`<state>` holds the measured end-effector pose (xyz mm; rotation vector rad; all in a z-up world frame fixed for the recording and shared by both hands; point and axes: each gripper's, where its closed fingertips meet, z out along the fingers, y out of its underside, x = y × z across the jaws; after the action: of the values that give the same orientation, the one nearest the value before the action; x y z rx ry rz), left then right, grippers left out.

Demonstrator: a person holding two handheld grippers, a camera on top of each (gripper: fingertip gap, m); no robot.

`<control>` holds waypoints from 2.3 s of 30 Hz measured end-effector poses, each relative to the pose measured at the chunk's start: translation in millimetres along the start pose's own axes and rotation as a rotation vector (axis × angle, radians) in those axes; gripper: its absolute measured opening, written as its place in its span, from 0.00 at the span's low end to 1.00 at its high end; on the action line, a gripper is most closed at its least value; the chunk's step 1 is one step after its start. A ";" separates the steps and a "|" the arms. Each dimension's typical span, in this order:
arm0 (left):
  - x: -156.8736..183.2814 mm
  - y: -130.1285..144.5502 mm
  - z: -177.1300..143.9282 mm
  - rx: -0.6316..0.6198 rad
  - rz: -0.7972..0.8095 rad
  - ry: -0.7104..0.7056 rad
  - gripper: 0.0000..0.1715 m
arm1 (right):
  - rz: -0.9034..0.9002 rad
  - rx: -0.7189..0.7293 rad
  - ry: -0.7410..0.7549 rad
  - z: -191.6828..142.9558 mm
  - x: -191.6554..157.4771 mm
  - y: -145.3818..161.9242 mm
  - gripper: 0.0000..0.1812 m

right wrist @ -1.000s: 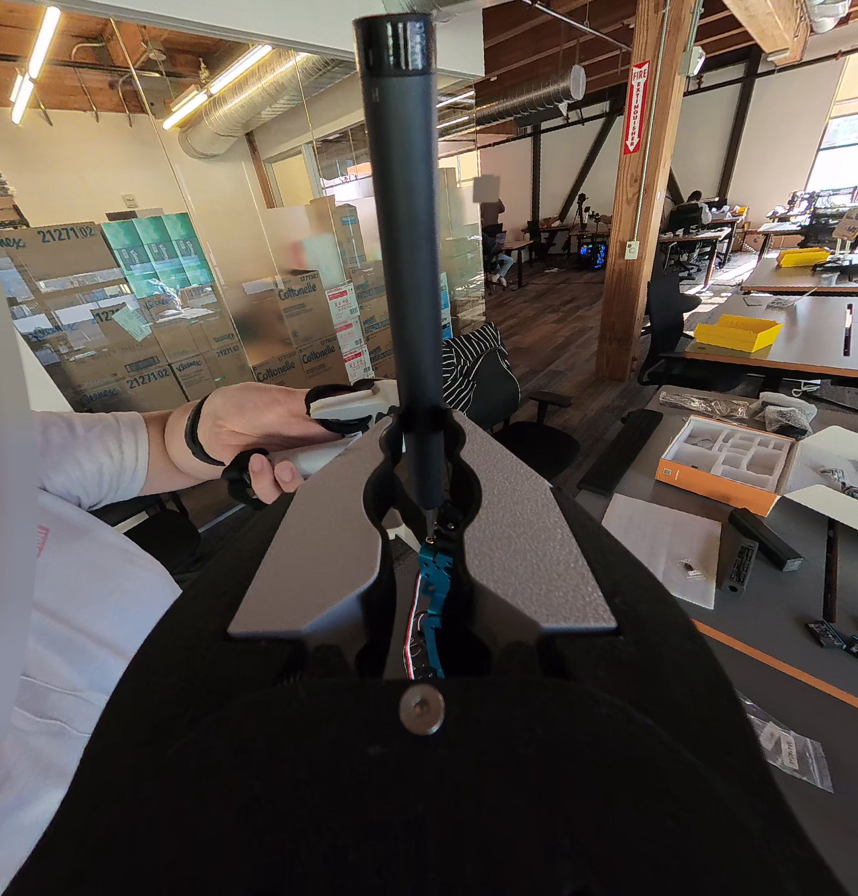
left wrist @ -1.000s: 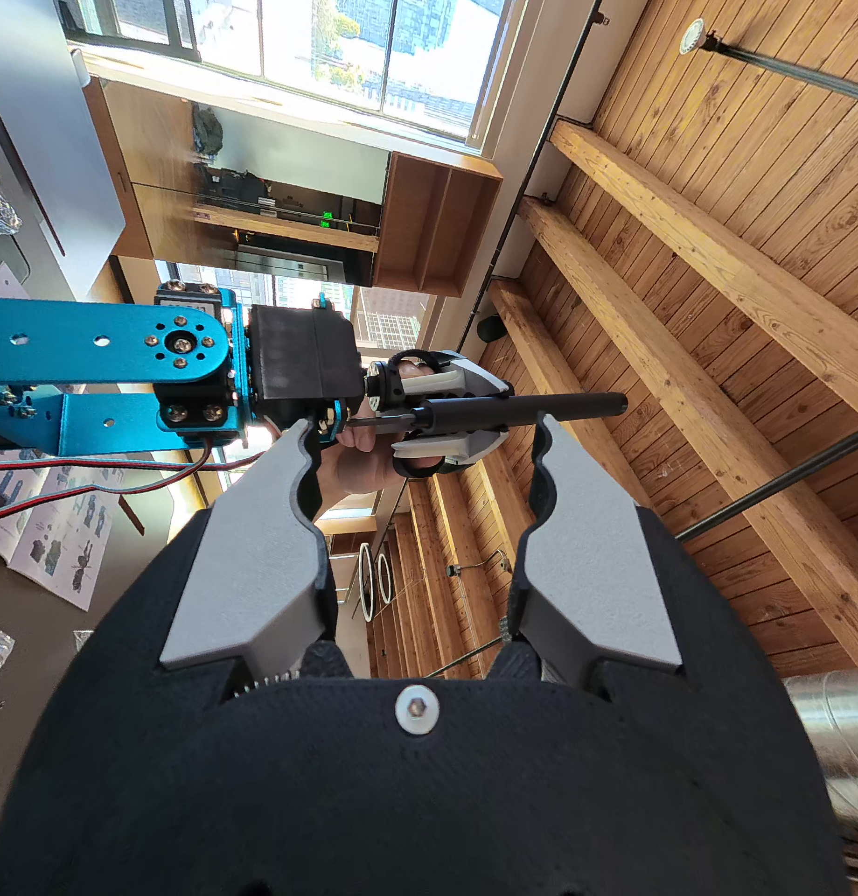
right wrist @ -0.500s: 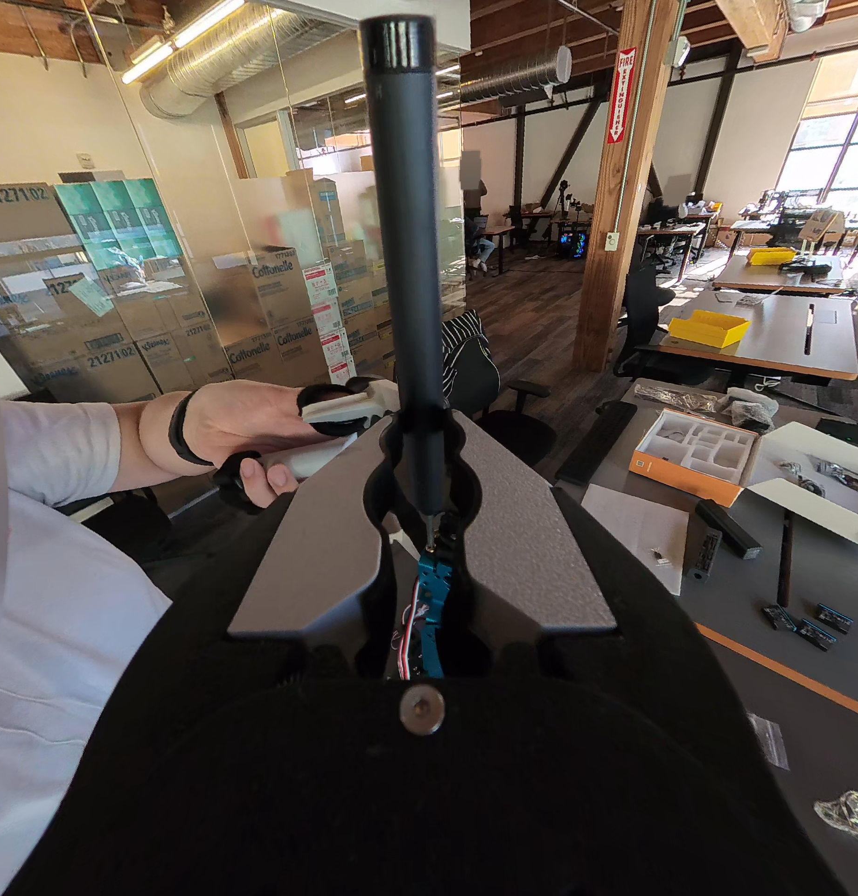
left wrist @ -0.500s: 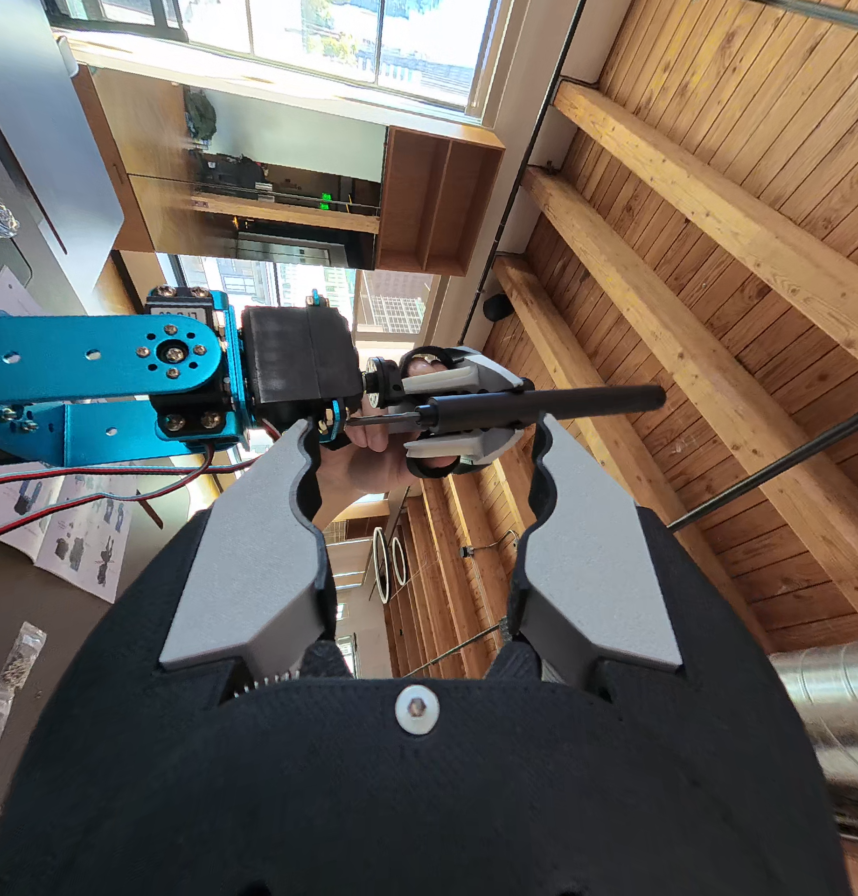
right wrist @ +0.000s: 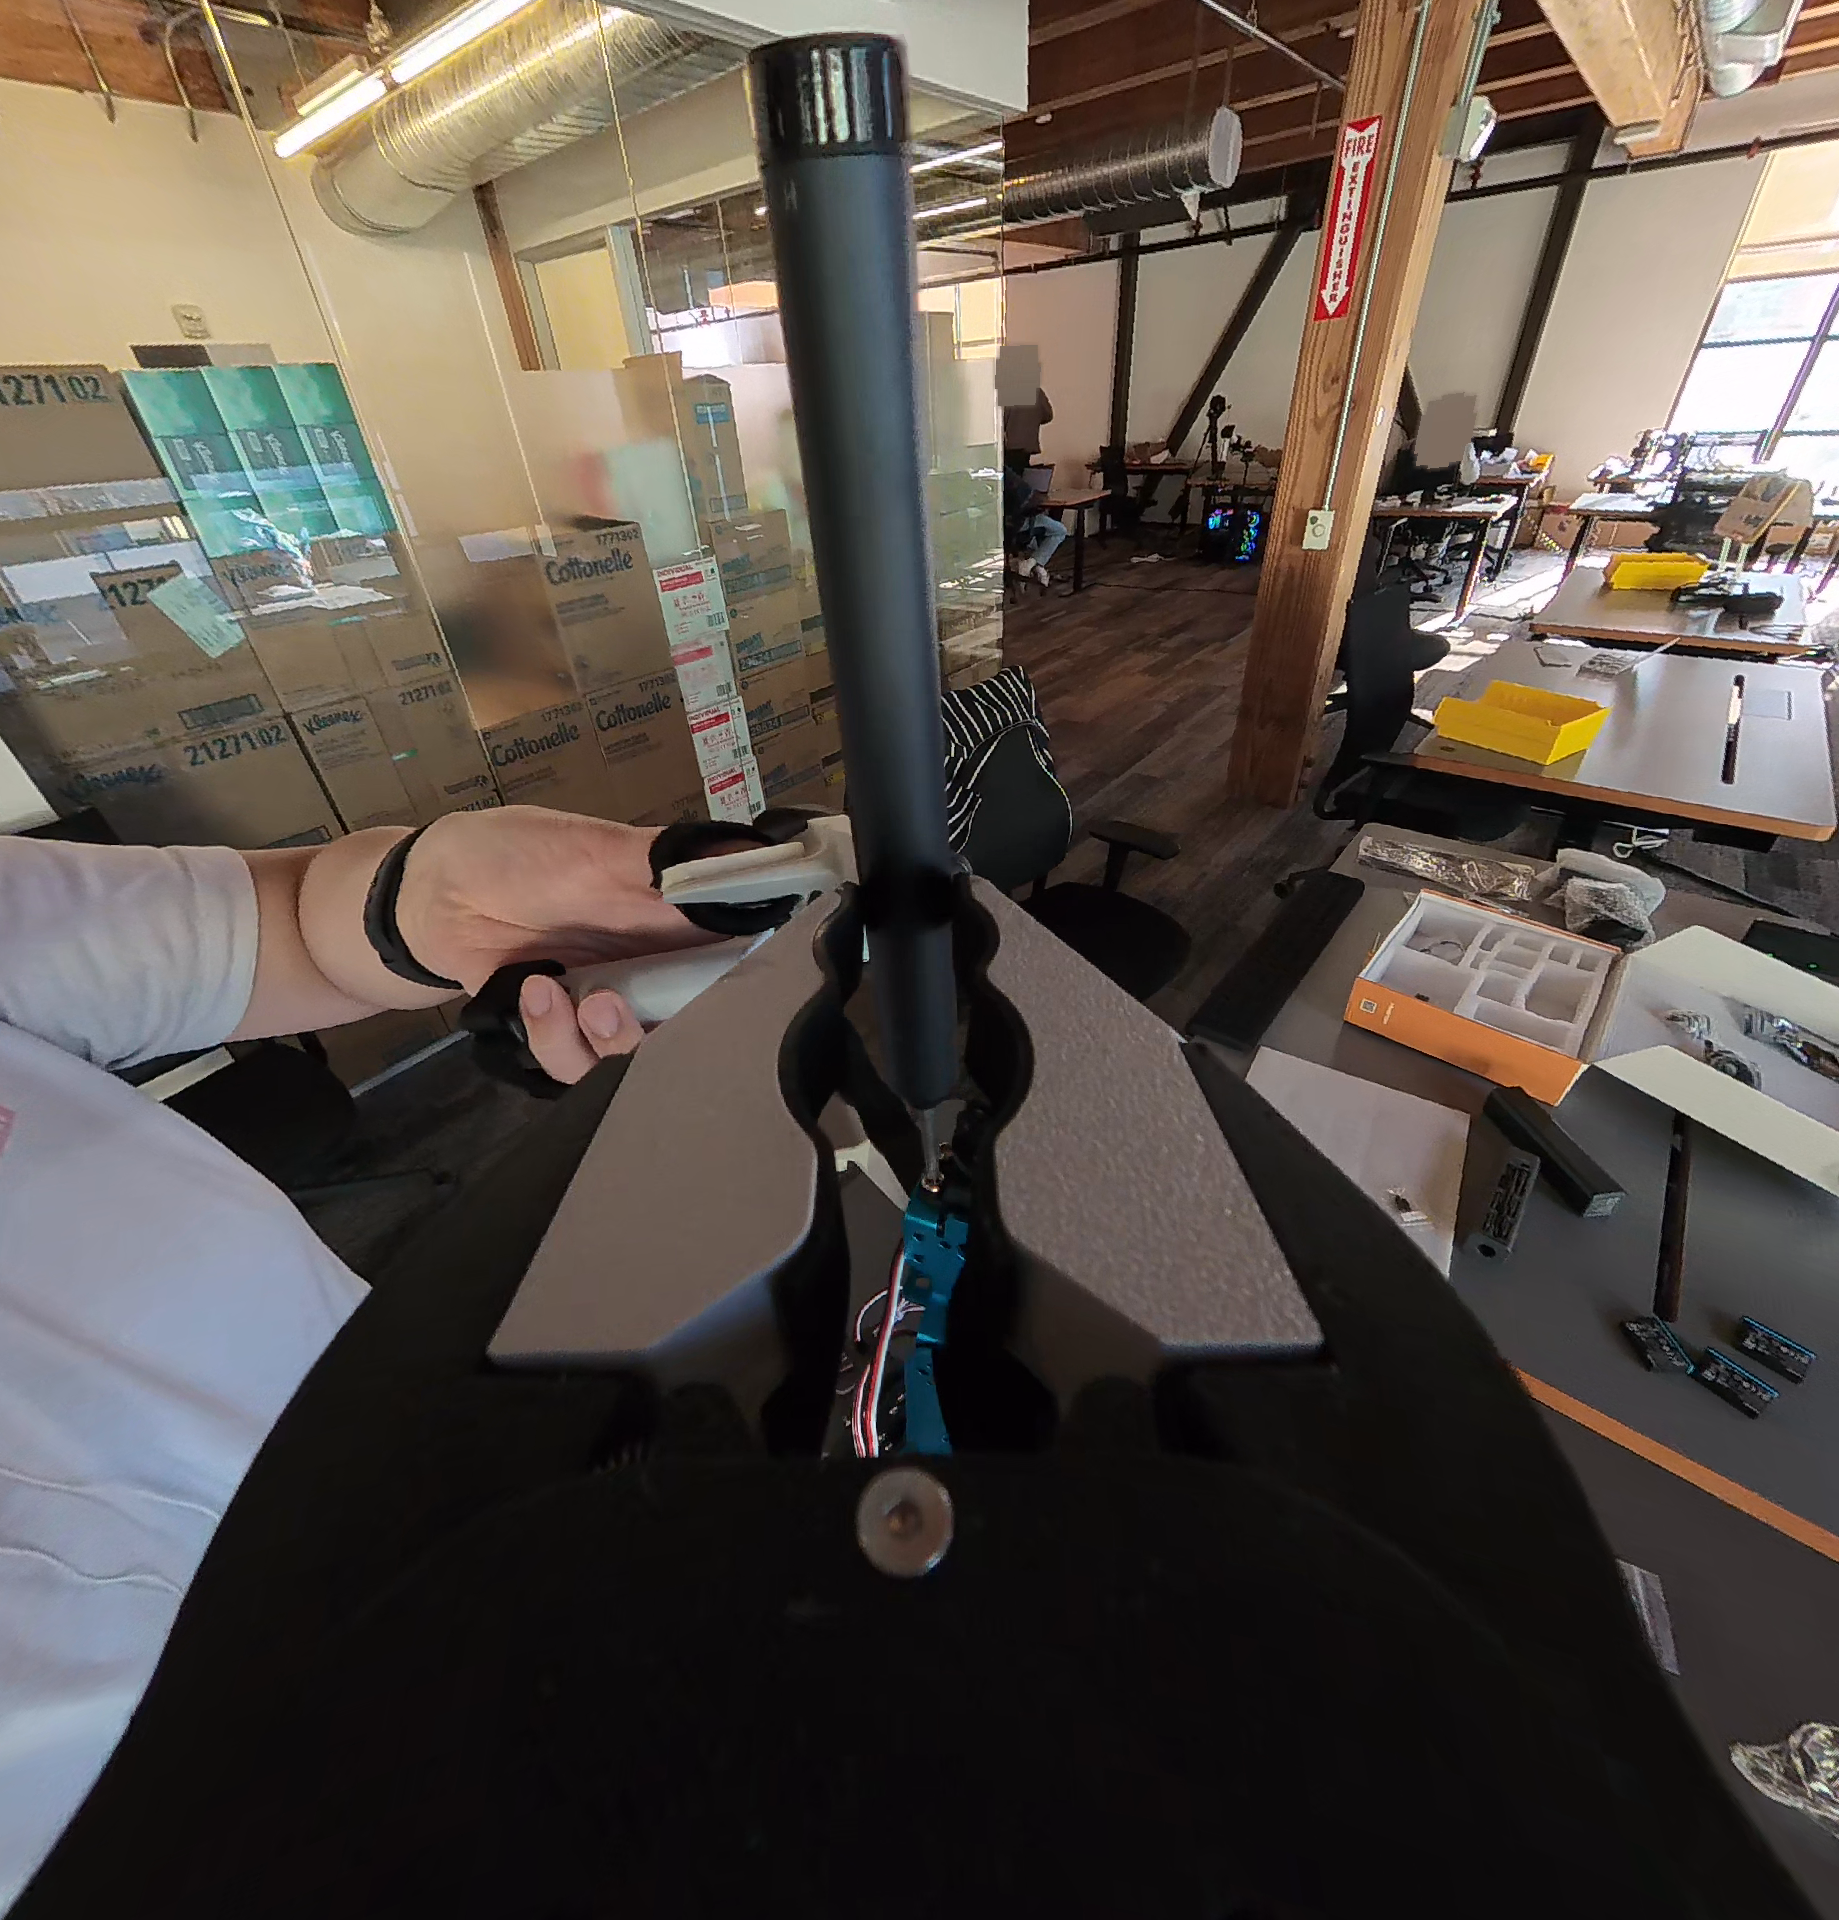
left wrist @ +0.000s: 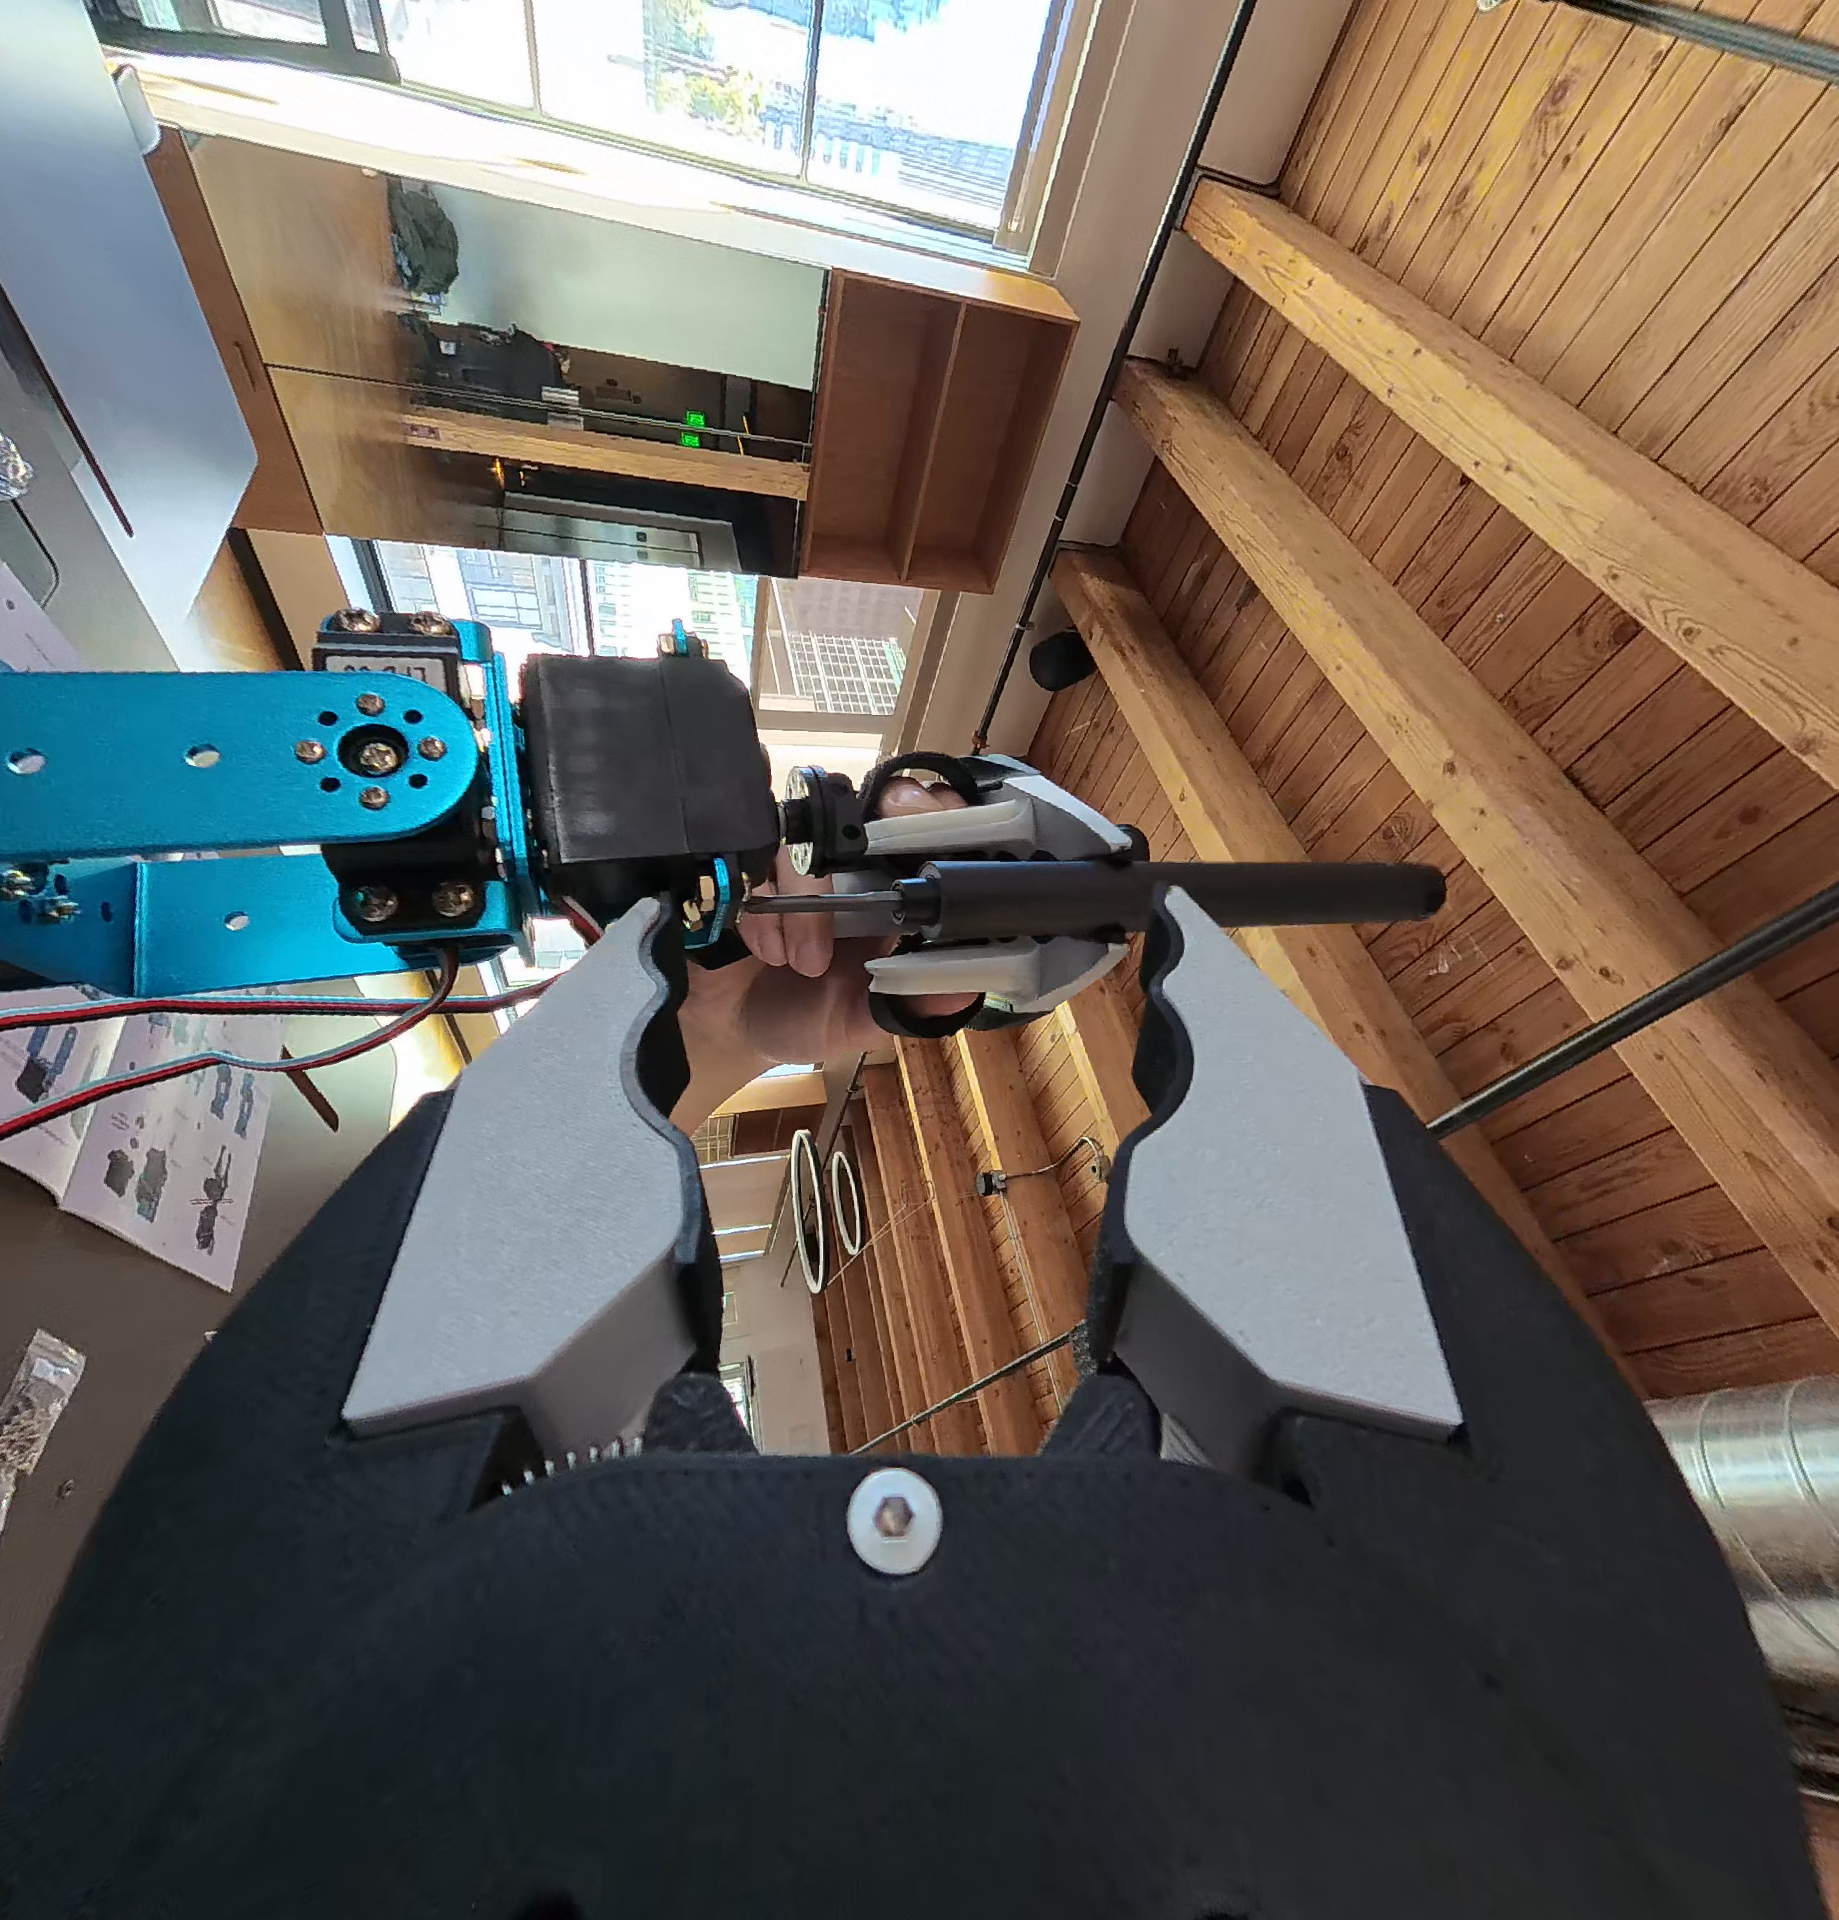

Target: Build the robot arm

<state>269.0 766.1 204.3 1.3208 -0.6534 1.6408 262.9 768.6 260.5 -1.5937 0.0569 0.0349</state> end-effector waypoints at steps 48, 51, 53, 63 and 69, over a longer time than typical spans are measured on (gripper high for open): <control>-4.0 6.1 3.0 -0.100 0.127 -0.053 0.46 | -0.015 -0.020 0.099 5.0 4.6 1.1 0.09; -3.5 4.0 2.8 -0.080 0.072 -0.024 0.47 | -0.025 -0.018 0.098 4.1 3.4 1.2 0.08; -4.4 3.8 2.5 -0.081 0.069 -0.020 0.46 | -0.019 -0.016 0.080 4.1 1.0 1.4 0.09; -1.4 8.9 5.0 -0.119 0.156 -0.066 0.50 | 0.018 0.000 0.107 3.7 7.8 0.8 0.08; -2.1 8.4 5.2 -0.114 0.150 -0.053 0.49 | 0.004 -0.003 0.124 4.1 8.5 0.7 0.08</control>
<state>264.1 757.2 204.9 1.2620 -0.8830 1.6656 271.3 772.6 259.3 -1.5971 0.1573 -0.0608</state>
